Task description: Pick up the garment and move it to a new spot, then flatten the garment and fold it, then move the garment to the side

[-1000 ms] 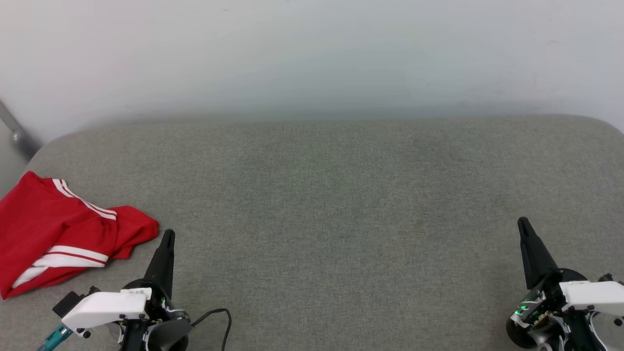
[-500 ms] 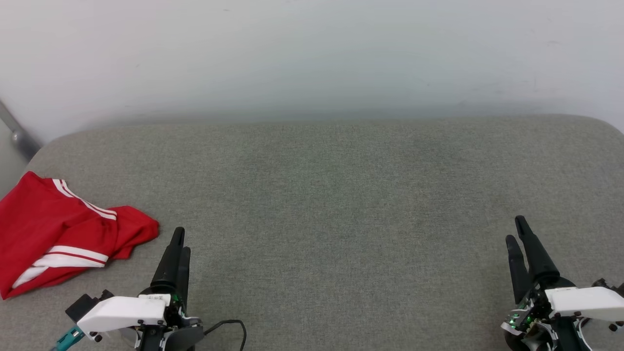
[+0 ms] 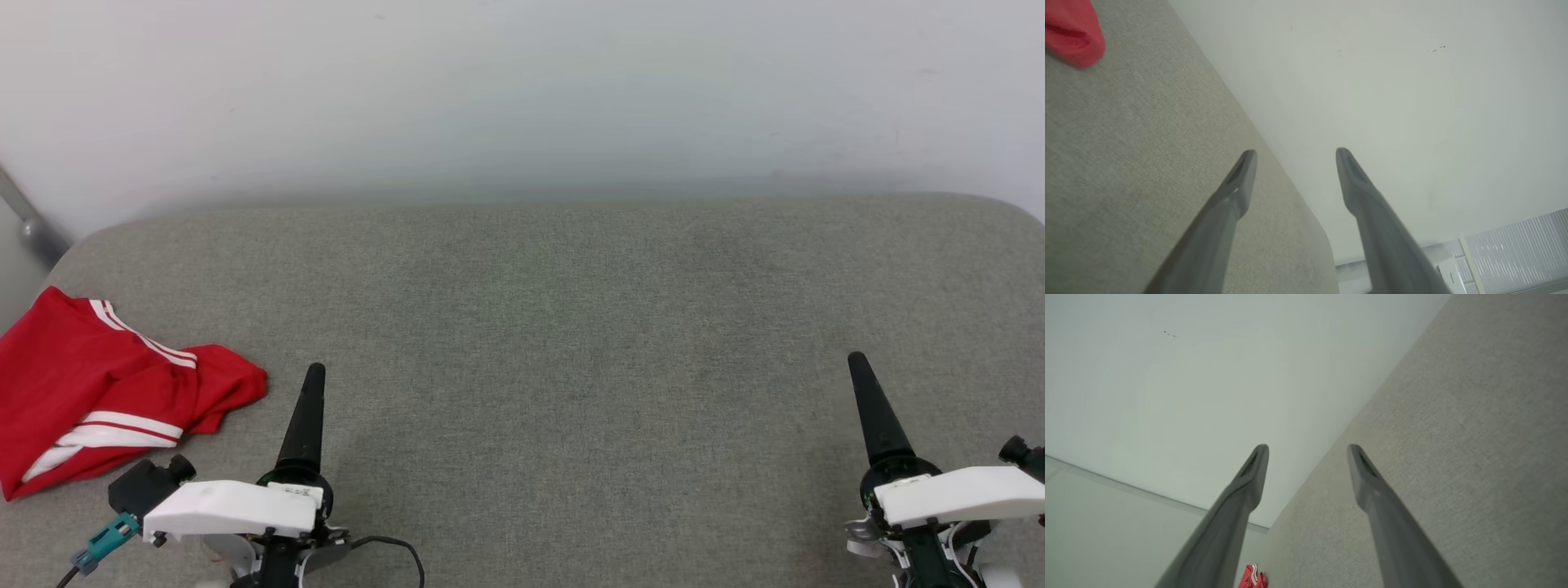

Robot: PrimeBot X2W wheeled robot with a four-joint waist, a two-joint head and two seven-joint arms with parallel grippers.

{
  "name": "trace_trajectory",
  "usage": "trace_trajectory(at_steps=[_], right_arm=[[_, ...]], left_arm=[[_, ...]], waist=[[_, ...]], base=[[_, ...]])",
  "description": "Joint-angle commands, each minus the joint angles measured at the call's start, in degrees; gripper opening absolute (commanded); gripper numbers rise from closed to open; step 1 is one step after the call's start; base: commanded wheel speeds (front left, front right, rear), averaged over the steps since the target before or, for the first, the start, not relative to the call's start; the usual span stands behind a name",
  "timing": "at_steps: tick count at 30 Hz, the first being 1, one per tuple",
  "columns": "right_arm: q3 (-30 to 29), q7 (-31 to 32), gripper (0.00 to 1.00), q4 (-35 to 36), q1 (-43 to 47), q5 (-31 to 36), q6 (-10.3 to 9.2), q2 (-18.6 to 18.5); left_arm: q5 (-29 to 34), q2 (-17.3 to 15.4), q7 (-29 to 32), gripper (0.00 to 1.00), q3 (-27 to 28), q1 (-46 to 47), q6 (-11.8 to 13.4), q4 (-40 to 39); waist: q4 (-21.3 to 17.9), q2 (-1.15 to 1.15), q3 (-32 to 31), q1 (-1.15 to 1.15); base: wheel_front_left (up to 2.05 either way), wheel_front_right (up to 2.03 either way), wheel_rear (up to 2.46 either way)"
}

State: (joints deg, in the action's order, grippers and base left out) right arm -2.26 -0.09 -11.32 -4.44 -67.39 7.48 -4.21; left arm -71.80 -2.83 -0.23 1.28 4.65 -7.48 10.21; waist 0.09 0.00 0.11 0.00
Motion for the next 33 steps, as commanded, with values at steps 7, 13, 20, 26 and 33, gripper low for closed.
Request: trace_trajectory(at_steps=[7, 13, 20, 26, 33], right_arm=[[0.66, -0.45, 1.0, 2.43, -0.35, 12.65, 0.01, 0.04], [1.49, -0.72, 1.0, 3.49, 0.08, 19.54, 0.01, 0.29], [2.09, -0.96, 1.0, 4.21, 0.53, 26.17, 0.01, 0.49], [1.94, -0.94, 1.0, 4.76, 1.07, 31.44, 0.01, 0.73], [1.46, -1.13, 1.0, 5.25, 1.65, 36.78, 0.01, 1.03]], left_arm=[[11.66, -1.01, -1.91, 1.0, -1.59, 0.64, -0.03, -1.24], [18.72, -1.45, -3.16, 1.0, -2.27, 0.54, -0.03, -1.21], [25.66, -1.81, -4.53, 1.0, -2.97, 0.28, 0.1, -1.0], [31.09, -2.12, -5.63, 1.0, -3.94, 0.07, 0.3, -0.69], [36.57, -2.44, -6.81, 1.0, -5.12, 0.31, 0.44, -0.59]], waist=[[0.12, 0.0, -0.08, 0.0], [0.22, 0.0, -0.11, 0.0], [0.44, 0.0, -0.23, 0.0], [0.69, 0.0, -0.38, 0.0], [1.05, 0.0, -0.43, 0.0]], base=[[0.0, 0.0, 0.0], [0.0, 0.0, 0.0], [0.0, 0.0, 0.0], [0.0, 0.0, 0.0], [0.0, 0.0, 0.0]])
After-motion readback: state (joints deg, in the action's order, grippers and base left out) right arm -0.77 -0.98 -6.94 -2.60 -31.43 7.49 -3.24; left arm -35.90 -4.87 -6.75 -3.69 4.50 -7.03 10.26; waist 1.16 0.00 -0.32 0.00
